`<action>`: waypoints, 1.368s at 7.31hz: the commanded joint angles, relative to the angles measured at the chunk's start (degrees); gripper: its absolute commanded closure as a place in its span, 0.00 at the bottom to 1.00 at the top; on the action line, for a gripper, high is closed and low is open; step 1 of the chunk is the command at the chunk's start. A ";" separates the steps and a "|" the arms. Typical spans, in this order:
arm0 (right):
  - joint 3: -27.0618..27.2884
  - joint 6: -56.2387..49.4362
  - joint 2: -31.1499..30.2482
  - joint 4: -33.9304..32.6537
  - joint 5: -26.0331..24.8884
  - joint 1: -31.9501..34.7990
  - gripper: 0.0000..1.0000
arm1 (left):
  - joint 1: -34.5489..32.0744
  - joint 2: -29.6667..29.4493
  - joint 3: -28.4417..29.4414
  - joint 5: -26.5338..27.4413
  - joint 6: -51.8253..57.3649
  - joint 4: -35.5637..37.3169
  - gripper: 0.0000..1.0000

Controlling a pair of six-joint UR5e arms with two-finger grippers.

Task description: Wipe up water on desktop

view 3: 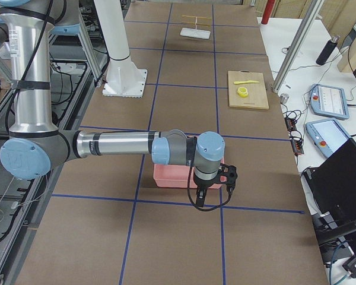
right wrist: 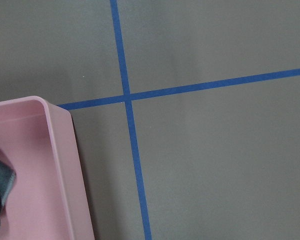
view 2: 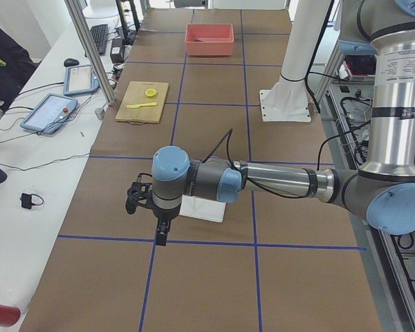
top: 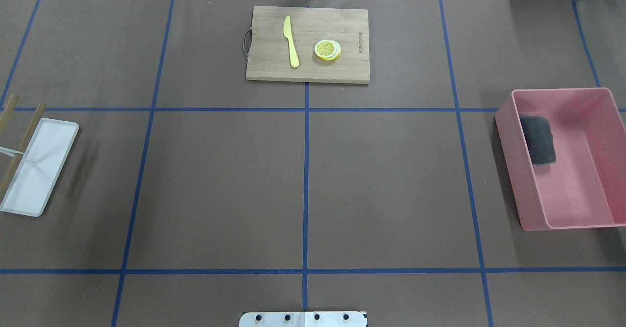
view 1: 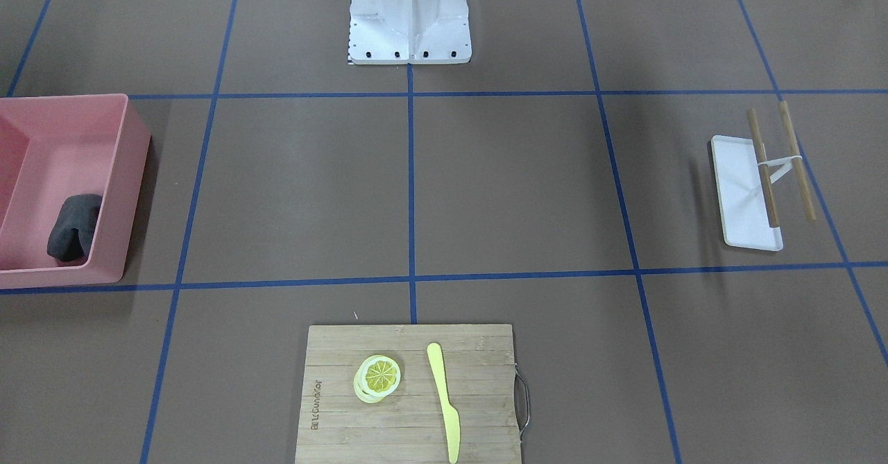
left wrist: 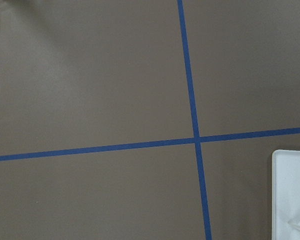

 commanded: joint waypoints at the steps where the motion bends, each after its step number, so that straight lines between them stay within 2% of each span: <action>1: 0.10 0.17 0.53 -0.07 0.29 -0.04 0.00 | 0.20 -2.10 0.34 -1.00 -3.03 4.68 0.02; 3: -0.17 0.69 0.62 -0.16 0.38 -1.09 0.00 | 1.34 -1.77 1.13 -4.70 -2.95 4.71 0.02; 5: -0.34 0.61 0.36 -0.07 0.56 -1.19 0.00 | 1.34 -1.33 3.40 -4.27 -2.59 4.36 0.02; 10: -0.35 0.43 -0.08 -0.07 0.38 -1.71 0.00 | 1.34 -0.18 3.94 -2.60 -2.59 4.45 0.02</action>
